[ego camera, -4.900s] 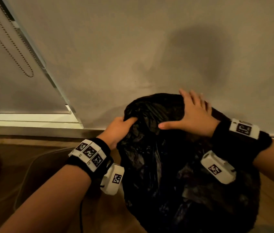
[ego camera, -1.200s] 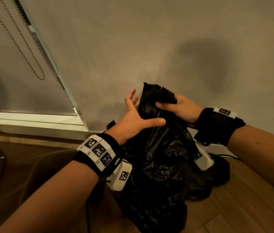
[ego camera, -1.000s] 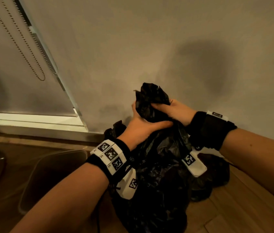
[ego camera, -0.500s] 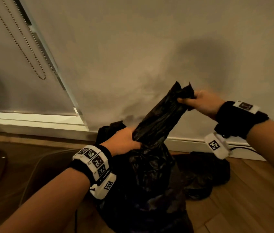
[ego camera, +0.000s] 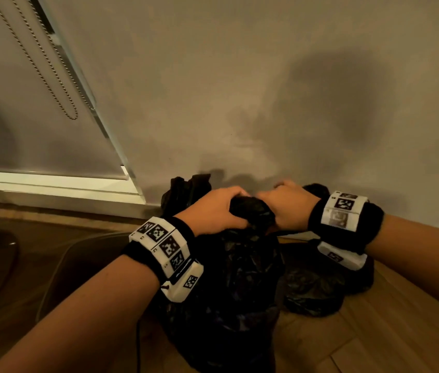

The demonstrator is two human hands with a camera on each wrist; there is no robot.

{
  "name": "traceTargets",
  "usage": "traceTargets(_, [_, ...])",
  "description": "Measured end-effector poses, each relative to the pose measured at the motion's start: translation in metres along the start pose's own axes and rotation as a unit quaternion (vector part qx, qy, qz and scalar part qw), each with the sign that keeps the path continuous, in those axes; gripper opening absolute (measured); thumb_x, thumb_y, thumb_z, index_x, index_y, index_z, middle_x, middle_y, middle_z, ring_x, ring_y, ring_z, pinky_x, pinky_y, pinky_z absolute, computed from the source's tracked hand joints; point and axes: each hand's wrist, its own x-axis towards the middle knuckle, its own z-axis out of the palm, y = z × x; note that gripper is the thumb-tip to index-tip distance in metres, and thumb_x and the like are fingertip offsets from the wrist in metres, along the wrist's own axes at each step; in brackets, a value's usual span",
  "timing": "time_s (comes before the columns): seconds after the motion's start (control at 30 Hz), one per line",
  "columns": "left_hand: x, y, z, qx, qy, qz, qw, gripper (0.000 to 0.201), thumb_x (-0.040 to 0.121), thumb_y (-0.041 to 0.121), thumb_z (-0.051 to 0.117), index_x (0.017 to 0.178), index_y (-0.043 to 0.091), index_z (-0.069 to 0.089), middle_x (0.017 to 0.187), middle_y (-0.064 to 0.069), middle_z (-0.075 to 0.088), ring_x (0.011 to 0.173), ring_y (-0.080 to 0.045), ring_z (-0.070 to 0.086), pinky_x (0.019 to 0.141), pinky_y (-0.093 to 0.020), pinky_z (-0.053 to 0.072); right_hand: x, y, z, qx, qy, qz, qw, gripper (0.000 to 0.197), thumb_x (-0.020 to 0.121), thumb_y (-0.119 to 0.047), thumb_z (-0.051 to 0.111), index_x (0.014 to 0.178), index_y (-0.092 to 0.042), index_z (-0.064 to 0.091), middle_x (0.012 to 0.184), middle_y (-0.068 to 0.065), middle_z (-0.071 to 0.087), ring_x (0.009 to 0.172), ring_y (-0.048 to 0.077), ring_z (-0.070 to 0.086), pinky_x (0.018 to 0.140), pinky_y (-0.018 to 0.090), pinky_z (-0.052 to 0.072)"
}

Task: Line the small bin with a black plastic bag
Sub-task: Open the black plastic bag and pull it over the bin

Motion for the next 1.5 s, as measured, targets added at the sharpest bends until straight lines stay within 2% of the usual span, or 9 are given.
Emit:
traceTargets(0.1, [0.001,-0.005,-0.005,-0.097,0.040,-0.004,0.994,0.041,0.079,0.020,0.079,0.115,0.023,0.061,0.112,0.012,0.064,0.104,0.002,0.059,0.091,-0.014,0.046,0.003,0.014,0.004,0.066,-0.022,0.051,0.996,0.022,0.088,-0.036,0.058,0.083,-0.015,0.057,0.074,0.004,0.058,0.070,0.027,0.058,0.062,0.033,0.041])
traceTargets(0.3, [-0.008,0.008,-0.015,-0.232,0.196,-0.044,0.952,0.035,0.083,0.041,0.073,0.068,0.015,0.055,0.066,-0.002,0.055,0.061,-0.012,0.056,0.068,-0.026,0.046,0.012,0.047,0.003,0.138,0.030,0.222,0.965,0.032,0.088,-0.020,0.055,0.062,-0.003,0.050,0.056,0.009,0.046,0.053,0.024,0.045,0.052,0.032,0.034])
traceTargets(0.43, [-0.017,0.022,-0.006,-0.259,-0.050,-0.179,0.948,0.080,0.061,0.091,0.045,0.067,0.013,0.064,0.063,-0.004,0.061,0.058,-0.019,0.056,0.062,-0.030,0.047,0.017,0.035,-0.006,0.293,0.076,0.246,0.921,0.034,0.087,-0.027,0.062,0.059,-0.010,0.053,0.058,0.007,0.053,0.052,0.020,0.049,0.048,0.026,0.033])
traceTargets(0.57, [-0.012,0.002,0.006,-0.422,-0.218,-0.222,0.852,0.124,0.046,0.098,0.041,0.137,0.015,0.048,0.130,-0.019,0.062,0.114,-0.035,0.063,0.097,-0.045,0.050,0.010,0.002,-0.021,0.493,0.054,0.177,0.850,0.020,0.078,-0.029,0.075,0.078,-0.009,0.071,0.077,0.007,0.070,0.072,0.020,0.064,0.068,0.029,0.049])
traceTargets(0.77, [-0.008,0.002,-0.004,-0.707,0.005,-0.142,0.693,0.079,0.075,0.063,0.060,0.136,0.012,0.056,0.137,-0.015,0.059,0.127,-0.032,0.053,0.107,-0.049,0.042,0.009,-0.025,0.000,0.592,-0.137,0.081,0.790,0.016,0.081,-0.021,0.073,0.096,-0.014,0.074,0.097,0.004,0.074,0.092,0.021,0.069,0.088,0.029,0.054])
traceTargets(0.97, [-0.006,0.008,-0.009,-0.636,0.105,-0.179,0.743,0.018,0.091,0.023,0.060,0.096,0.006,0.065,0.084,-0.009,0.068,0.077,-0.022,0.067,0.072,-0.031,0.059,0.010,-0.033,0.014,0.601,-0.164,0.010,0.782,0.037,0.084,-0.033,0.068,0.111,-0.008,0.070,0.119,0.009,0.068,0.116,0.027,0.060,0.105,0.033,0.044])
traceTargets(1.13, [-0.031,0.003,-0.020,-0.610,0.201,-0.174,0.747,0.021,0.088,0.021,0.064,0.104,0.011,0.071,0.105,-0.010,0.075,0.089,-0.024,0.074,0.080,-0.038,0.058,0.004,-0.029,0.007,0.638,-0.194,-0.025,0.745,0.041,0.081,-0.045,0.059,0.105,-0.014,0.071,0.110,0.001,0.071,0.101,0.014,0.066,0.086,0.021,0.050])
traceTargets(1.37, [-0.105,-0.006,-0.062,-0.581,0.317,-0.162,0.732,0.018,0.095,0.016,0.055,0.105,0.013,0.069,0.097,-0.005,0.076,0.089,-0.020,0.072,0.079,-0.034,0.056,0.032,-0.066,-0.013,0.553,-0.212,-0.058,0.804,0.024,0.088,-0.029,0.063,0.110,-0.019,0.067,0.106,0.000,0.072,0.090,0.014,0.070,0.076,0.018,0.054])
traceTargets(1.5, [-0.148,0.001,-0.119,-0.492,0.383,-0.157,0.766,0.030,0.094,0.014,0.057,0.122,0.010,0.062,0.121,-0.010,0.068,0.109,-0.023,0.065,0.093,-0.038,0.052,0.065,-0.122,-0.028,0.426,-0.091,-0.077,0.897,0.068,0.077,-0.066,0.055,0.118,-0.011,0.059,0.112,0.006,0.064,0.099,0.028,0.062,0.091,0.036,0.050])
